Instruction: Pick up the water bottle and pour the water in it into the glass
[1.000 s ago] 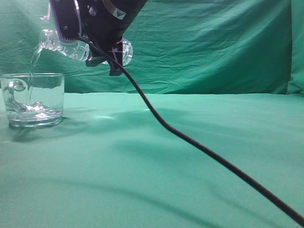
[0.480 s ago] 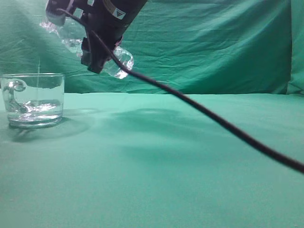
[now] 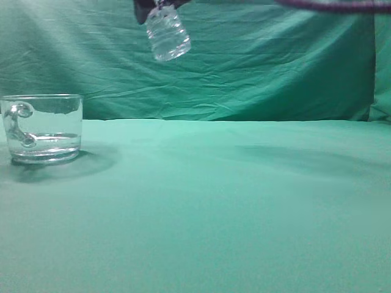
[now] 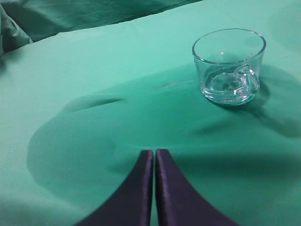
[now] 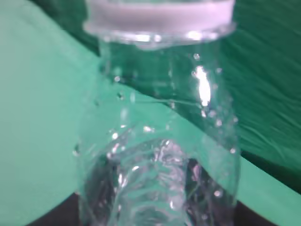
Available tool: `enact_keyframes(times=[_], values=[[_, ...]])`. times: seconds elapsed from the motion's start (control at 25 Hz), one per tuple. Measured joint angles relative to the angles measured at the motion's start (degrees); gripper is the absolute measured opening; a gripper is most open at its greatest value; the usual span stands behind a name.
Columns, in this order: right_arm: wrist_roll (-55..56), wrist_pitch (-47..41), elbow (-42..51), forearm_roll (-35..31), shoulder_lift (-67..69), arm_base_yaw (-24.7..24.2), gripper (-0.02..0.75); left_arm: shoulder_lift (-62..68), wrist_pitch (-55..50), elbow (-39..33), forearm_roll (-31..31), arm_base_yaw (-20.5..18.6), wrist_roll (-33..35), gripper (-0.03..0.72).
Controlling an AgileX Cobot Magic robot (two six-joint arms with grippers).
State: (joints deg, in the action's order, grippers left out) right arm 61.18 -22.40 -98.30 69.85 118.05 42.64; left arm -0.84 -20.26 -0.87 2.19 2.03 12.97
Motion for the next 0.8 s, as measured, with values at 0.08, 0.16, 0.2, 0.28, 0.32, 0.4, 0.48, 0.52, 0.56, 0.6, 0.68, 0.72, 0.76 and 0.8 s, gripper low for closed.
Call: enact_keyframes(times=[0.08,0.16,0.2,0.28,0.32,0.4,0.48,0.52,0.56,0.6,0.68,0.72,0.76,0.8], values=[[-8.4,-6.1,-0.1,-10.9,-3.2,-0.2,0.314,0.0,0.0,0.0,0.0,0.0,0.0,0.000],[-18.1,-9.6,-0.1,-21.2,-5.2,-0.8,0.314,0.0,0.0,0.0,0.0,0.0,0.0,0.000],[-22.8,-11.1,-0.1,-27.7,-6.3,-1.4,0.314,0.0,0.0,0.0,0.0,0.0,0.0,0.000],[-34.0,-13.1,-0.1,-39.4,-7.7,-2.8,0.314,0.0,0.0,0.0,0.0,0.0,0.0,0.000],[-38.9,-13.6,-0.1,-45.1,-8.5,-3.6,0.314,0.0,0.0,0.0,0.0,0.0,0.0,0.000],[-46.5,-14.4,-0.1,-54.7,-10.1,-5.7,0.314,0.0,0.0,0.0,0.0,0.0,0.0,0.000],[-52.7,-14.8,-0.1,-61.8,-11.6,-7.7,0.314,0.0,0.0,0.0,0.0,0.0,0.0,0.000],[-55.3,-14.9,-0.1,-65.0,-12.5,-8.9,0.314,0.0,0.0,0.0,0.0,0.0,0.0,0.000],[-57.6,-14.7,0.3,-67.3,-13.3,-10.2,0.314,0.0,0.0,0.0,0.0,0.0,0.0,0.000],[-59.4,-13.9,1.4,-70.2,-14.6,-11.4,0.314,0.0,0.0,0.0,0.0,0.0,0.0,0.000],[-62.3,-10.1,5.0,-73.8,-17.2,-14.0,0.314,0.0,0.0,0.0,0.0,0.0,0.0,0.000],[-63.6,-8.0,7.2,-75.0,-18.5,-15.0,0.314,0.0,0.0,0.0,0.0,0.0,0.0,0.000],[-65.4,-5.8,10.8,-76.3,-20.5,-16.1,0.314,0.0,0.0,0.0,0.0,0.0,0.0,0.000],[-66.6,-3.0,13.5,-76.8,-21.9,-16.9,0.314,0.0,0.0,0.0,0.0,0.0,0.0,0.000]])
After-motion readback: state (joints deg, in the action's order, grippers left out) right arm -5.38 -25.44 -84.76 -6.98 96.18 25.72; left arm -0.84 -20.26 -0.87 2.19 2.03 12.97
